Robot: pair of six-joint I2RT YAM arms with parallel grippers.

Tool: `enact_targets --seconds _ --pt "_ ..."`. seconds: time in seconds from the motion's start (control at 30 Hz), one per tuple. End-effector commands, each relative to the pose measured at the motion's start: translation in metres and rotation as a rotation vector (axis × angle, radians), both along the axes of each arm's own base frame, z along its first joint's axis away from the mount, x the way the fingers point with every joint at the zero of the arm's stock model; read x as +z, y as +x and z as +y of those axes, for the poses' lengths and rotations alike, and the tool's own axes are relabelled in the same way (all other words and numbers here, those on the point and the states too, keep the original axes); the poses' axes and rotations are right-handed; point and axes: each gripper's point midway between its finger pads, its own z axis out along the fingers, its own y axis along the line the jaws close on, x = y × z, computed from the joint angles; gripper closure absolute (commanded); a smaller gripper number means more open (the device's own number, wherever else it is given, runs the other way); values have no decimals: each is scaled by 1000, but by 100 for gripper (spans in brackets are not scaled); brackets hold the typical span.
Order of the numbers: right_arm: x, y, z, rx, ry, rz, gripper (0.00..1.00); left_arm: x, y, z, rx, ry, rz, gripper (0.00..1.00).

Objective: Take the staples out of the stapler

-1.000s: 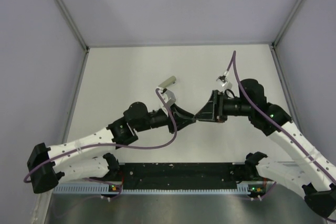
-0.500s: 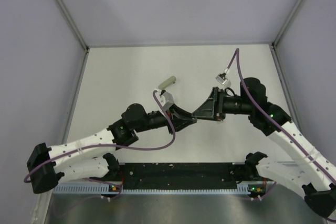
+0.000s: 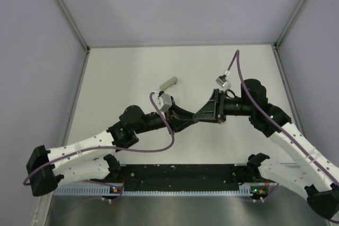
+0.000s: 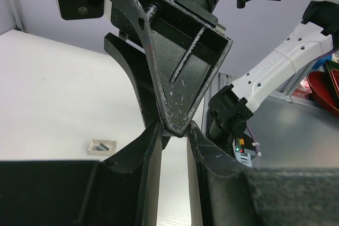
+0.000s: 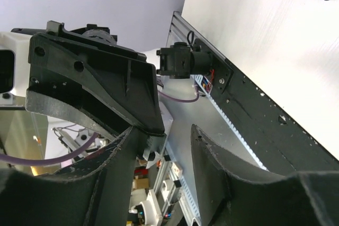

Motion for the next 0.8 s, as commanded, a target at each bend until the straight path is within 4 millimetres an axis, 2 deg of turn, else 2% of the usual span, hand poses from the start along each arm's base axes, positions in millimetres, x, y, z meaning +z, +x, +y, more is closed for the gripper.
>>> enact_targets --seconds 0.0,0.2,0.4,0.7,0.77 --pt "10 -5 5 34 49 -9 56 13 -1 -3 -14 -46 -52 100" --pt "12 -6 6 40 65 2 61 9 4 -6 7 -42 -58 100" --pt "10 -6 7 38 67 10 69 7 4 -7 2 -37 -58 99" --pt "8 -3 7 27 62 13 80 6 4 -4 10 -25 -52 86" --pt "8 -3 7 25 62 14 81 5 5 -3 17 -20 -52 77"
